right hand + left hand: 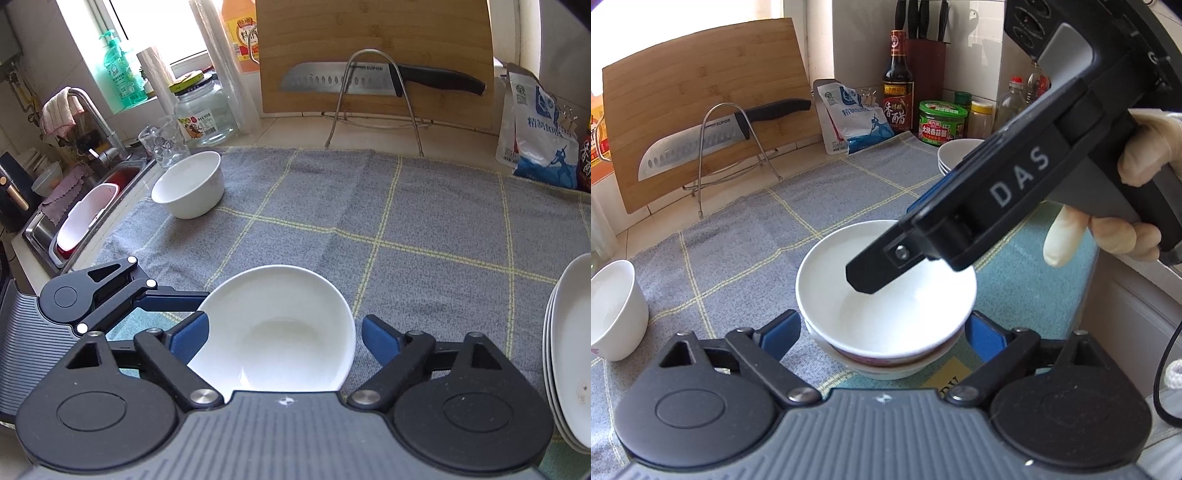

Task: Organize plates and bowls
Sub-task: 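Lower the pink-flowered bowl into the white bowl and open the right tool, then move the right tool toward the remaining white bowl on the towel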

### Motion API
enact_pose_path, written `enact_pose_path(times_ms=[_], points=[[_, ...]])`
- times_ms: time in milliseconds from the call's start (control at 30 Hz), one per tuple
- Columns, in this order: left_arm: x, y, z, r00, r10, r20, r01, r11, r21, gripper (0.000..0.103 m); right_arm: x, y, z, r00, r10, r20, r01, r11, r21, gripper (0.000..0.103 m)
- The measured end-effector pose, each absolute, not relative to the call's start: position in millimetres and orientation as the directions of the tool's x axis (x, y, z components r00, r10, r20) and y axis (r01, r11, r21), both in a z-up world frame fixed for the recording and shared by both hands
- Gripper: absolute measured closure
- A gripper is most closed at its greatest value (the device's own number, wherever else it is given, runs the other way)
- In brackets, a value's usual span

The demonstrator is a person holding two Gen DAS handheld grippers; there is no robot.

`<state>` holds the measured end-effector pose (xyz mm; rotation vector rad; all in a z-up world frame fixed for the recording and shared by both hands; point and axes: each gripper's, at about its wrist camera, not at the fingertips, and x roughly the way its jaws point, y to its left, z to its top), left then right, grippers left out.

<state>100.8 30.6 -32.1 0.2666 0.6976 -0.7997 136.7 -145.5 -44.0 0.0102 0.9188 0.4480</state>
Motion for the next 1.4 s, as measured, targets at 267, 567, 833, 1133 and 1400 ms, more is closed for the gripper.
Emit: enact_pose_path(times_ms=[267,567,833,1133,1400], points=[[95.8,52.9,-31.4,0.499,-0.559,-0.663,0.717,0.696,-0.047,0.007,139.0,-133.1,-34.7,0.552,0.378,-0.743,-0.395,0.904,0.166,0.000],[103.0,94.5,-26.8,0.567,-0.512,-0.645,0.643,0.765,-0.042,0.007,150.0,-96.3,-29.5,0.553,0.381,-0.740,-0.454,0.883,0.116,0.000],[130.0,142.6,-33.5,0.646,-0.410,-0.644,0.513,0.858,-0.031,0.007,168.6,-54.2,-27.6,0.551,0.365,-0.750,-0.512,0.858,0.042,0.000],[172.2,184.5,-47.3,0.721,-0.295,-0.627,0.375,0.927,-0.005,0.007,199.9,-8.1,-24.7,0.539,0.370,-0.757,-0.587,0.809,-0.022,0.000],[200.3,198.9,-63.6,0.739,-0.259,-0.622,0.336,0.942,0.007,0.007,240.7,29.0,-34.6,0.485,0.410,-0.772,-0.643,0.766,0.003,0.000]])
